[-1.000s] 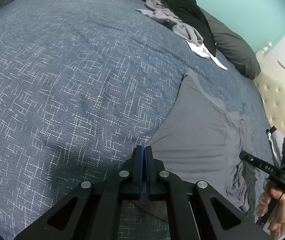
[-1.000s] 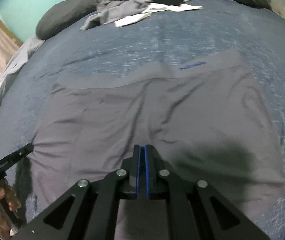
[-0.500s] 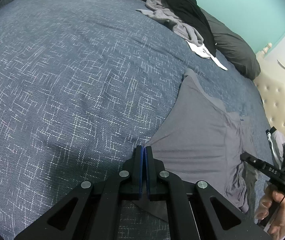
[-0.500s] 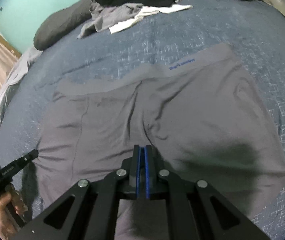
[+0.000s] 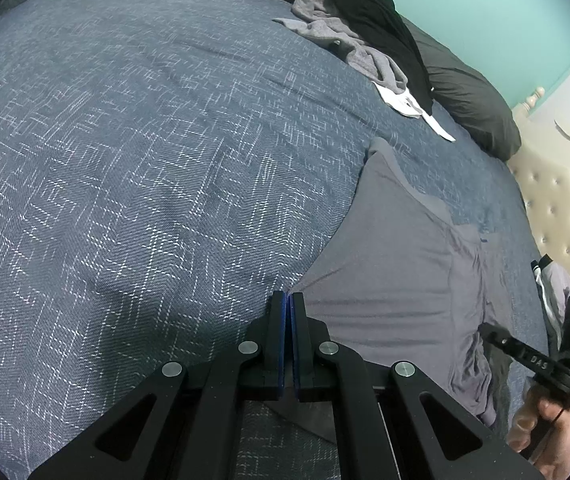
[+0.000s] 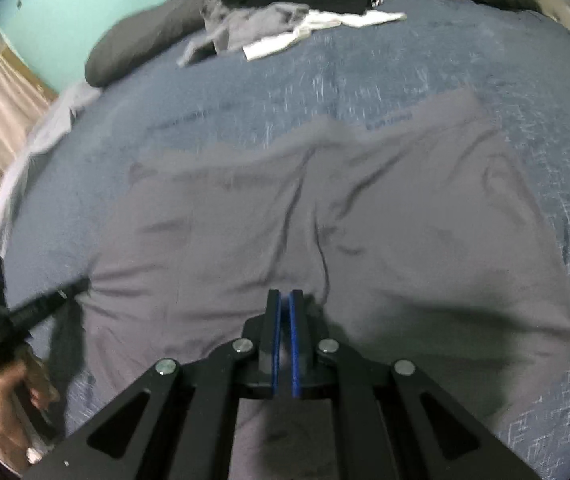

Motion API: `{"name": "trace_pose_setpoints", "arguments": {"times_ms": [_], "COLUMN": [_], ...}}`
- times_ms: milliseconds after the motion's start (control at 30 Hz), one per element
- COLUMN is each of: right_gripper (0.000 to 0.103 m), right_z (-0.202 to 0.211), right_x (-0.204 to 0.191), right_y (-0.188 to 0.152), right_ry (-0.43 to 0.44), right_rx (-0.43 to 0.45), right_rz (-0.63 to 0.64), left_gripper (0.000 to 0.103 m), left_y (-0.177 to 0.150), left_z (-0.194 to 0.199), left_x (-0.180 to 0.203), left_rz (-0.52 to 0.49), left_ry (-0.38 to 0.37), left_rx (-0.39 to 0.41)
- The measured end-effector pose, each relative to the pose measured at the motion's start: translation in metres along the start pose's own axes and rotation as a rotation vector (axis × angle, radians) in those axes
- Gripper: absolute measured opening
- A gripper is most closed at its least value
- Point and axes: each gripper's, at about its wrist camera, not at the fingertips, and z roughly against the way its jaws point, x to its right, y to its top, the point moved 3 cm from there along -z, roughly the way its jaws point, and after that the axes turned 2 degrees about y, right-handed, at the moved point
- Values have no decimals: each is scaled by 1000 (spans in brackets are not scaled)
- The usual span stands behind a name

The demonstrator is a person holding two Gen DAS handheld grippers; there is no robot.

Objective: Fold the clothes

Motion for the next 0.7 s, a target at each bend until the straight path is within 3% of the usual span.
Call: {"name": "trace_pose_setpoints", "arguments": {"times_ms": [100,267,367,500,700], "right_gripper": [4,3,3,3,4], "right_z": [8,6,13,10,32], "right_x": [12,9,19,13,36], "right_y": [-5,-17,-20,-22,-28], "right_ry": [26,-3,14,-26,-32], "right_rx": [37,5,31,20,90], "right_rz": [-80,-13,-75,-29,-149], "left_gripper": [2,2,2,2,2], "left_y": [0,0,0,0,0], "left_z": [0,-1,0,0,0], "left_x": [-1,-1,-1,-1,-1], "left_rz": [-2,0,-2,-2,-4], "left_ry": [1,1,2,2,3], "left_rx": [0,0,1,0,0]}}
